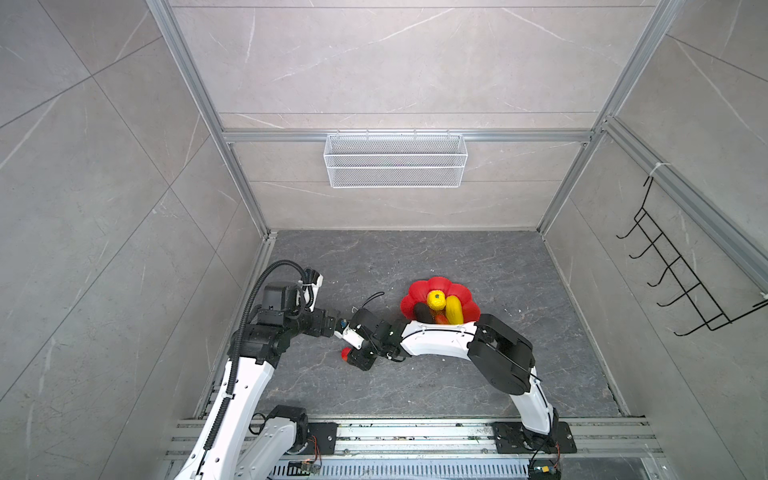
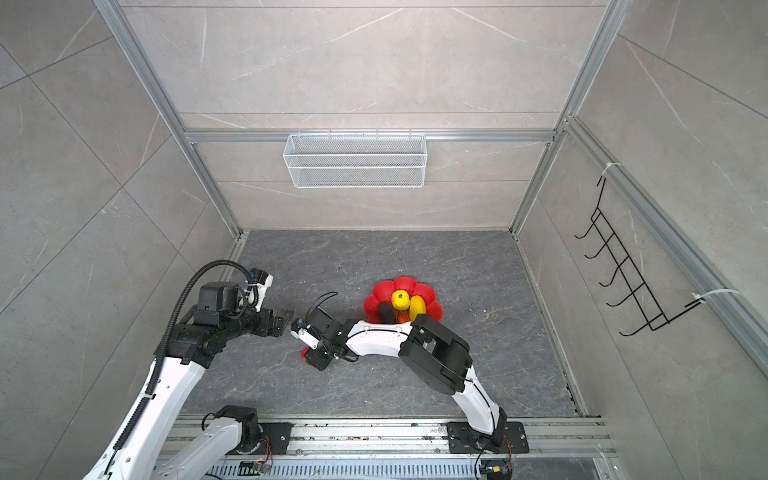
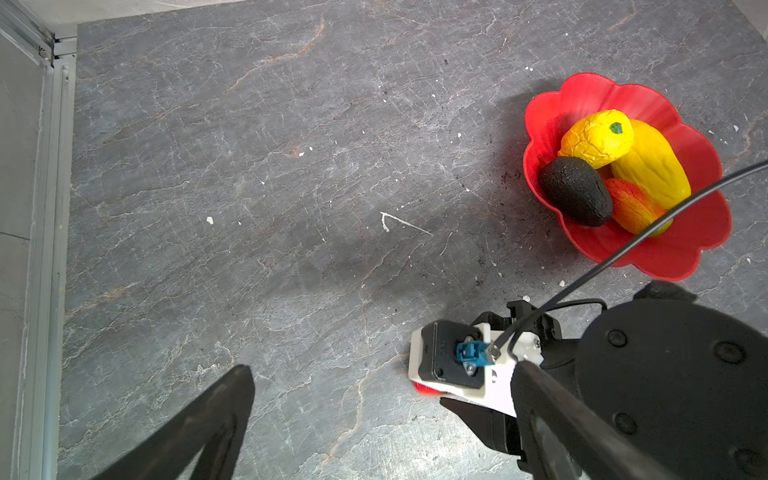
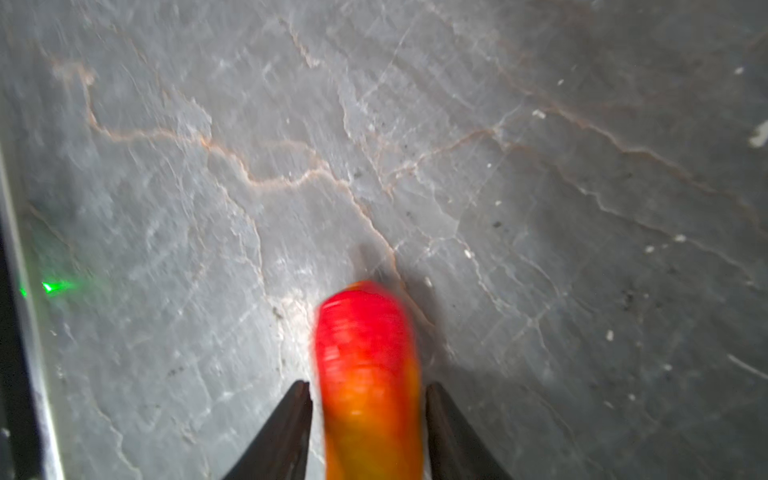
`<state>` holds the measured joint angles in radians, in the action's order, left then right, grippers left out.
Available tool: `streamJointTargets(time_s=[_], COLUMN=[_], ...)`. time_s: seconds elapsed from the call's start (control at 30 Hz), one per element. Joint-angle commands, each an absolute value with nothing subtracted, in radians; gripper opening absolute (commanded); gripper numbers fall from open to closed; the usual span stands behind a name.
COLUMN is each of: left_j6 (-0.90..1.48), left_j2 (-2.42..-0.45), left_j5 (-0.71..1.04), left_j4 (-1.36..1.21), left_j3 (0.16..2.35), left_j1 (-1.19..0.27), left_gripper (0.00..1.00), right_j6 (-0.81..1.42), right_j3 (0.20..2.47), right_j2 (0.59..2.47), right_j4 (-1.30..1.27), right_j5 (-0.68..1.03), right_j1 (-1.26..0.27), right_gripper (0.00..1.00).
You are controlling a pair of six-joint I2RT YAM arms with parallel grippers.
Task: Place and organize the fake fruits in the fruit bowl
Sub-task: 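Place the second red-orange mango into the red bowl and release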
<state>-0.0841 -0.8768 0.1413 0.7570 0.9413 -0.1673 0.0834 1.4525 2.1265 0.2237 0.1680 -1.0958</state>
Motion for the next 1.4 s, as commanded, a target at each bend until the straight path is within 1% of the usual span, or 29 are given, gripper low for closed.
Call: streamJointTargets(time_s=[0.0,0.03,0.07,0.27,0.37,0.53,0.7,0.83,0.97,1.03,1.1,1.17,1.27,1.33,1.37], left_j6=[-0.096,-0.096,-0.096,-0.096,-0.096,-0.095,-0.096,-0.094,-0.094,-0.094,-0.094,-0.094,-0.088,-0.071,-0.057], left_j2=[-0.866,-0.868,-0.868,-0.871,-0.870,-0.866,-0.867,-0.867,-0.868,-0.867,-0.868,-0.867,-0.865,-0.859,-0.854], left_j5=[0.149,0.149,0.149,0.149,0.149,0.152,0.156,0.158,0.158,0.155,0.155,0.154,0.142,0.128,0.121], left_j4=[0.750,0.749,0.750,0.750,0.751,0.750,0.750,0.749,0.749,0.749,0.750,0.748,0.748,0.744,0.741], left_j3=[0.962,0.962,0.962,0.962,0.963,0.963,0.964,0.965,0.964,0.965,0.965,0.966,0.973,0.989,0.999], left_j1=[-0.161,-0.161,-0.161,-0.161,-0.161,-0.161,-0.161,-0.161,-0.161,-0.161,-0.161,-0.161,-0.161,-0.161,-0.161], left_gripper=[1.00,1.00,1.00,1.00,1.00,1.00,1.00,1.00,1.00,1.00,1.00,1.00,1.00,1.00,1.00], right_j6=[0.079,0.073,0.068,0.038,0.010,-0.011,-0.019,-0.023,-0.014,-0.014,-0.014,-0.018,-0.029,-0.032,-0.032], right_j3=[1.452,1.443,1.432,1.338,1.274,1.123,0.992,0.939,0.933,0.934,0.940,0.947,0.964,0.973,0.971], right_j2=[2.113,2.097,2.074,1.883,1.773,1.612,1.505,1.491,1.532,1.545,1.545,1.525,1.468,1.408,1.366], right_j4=[0.259,0.263,0.267,0.298,0.344,0.399,0.422,0.416,0.411,0.407,0.412,0.422,0.449,0.467,0.468], right_j5=[0.142,0.130,0.118,0.107,0.064,-0.016,-0.067,-0.088,-0.095,-0.089,-0.089,-0.093,-0.105,-0.119,-0.123], right_j1=[-1.100,-1.100,-1.099,-1.073,-1.040,-0.933,-0.823,-0.778,-0.758,-0.755,-0.755,-0.753,-0.742,-0.724,-0.707], right_gripper=[0.36,0.32,0.29,0.20,0.16,0.15,0.15,0.15,0.16,0.20,0.37,0.55,0.74,0.83,0.85])
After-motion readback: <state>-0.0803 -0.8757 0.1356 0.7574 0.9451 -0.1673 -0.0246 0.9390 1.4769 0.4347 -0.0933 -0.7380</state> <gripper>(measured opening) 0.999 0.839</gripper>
